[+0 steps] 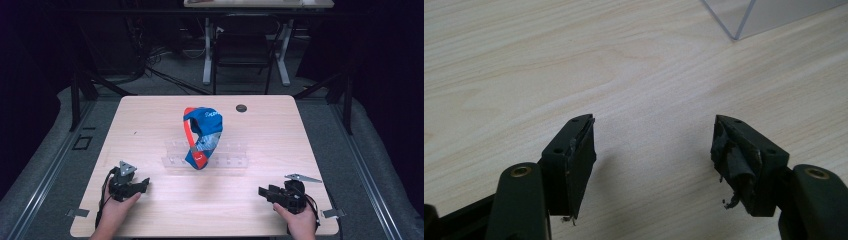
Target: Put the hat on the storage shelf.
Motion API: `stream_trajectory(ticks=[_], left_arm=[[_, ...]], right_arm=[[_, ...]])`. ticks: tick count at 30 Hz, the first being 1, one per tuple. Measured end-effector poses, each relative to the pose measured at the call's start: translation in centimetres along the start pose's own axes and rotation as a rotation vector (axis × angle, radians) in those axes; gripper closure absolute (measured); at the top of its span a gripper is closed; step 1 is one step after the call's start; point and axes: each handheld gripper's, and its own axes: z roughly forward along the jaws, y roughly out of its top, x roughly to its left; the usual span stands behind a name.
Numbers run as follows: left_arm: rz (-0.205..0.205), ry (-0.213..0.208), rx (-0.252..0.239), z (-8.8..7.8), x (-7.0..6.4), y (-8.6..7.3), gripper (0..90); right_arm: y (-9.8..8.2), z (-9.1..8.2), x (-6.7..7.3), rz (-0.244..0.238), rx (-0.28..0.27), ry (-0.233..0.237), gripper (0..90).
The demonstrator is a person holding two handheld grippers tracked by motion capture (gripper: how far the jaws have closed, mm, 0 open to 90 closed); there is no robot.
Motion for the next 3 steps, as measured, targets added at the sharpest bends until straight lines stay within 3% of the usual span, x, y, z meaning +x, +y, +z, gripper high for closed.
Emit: stream_trajectory(ticks=[3], left_arm=[[0.000, 0.002, -0.002, 0.06, -0.02, 0.01, 34.2]], right_arm=[[0.07, -0.13, 0.22, 0.004, -0.027, 0.050, 47.4]])
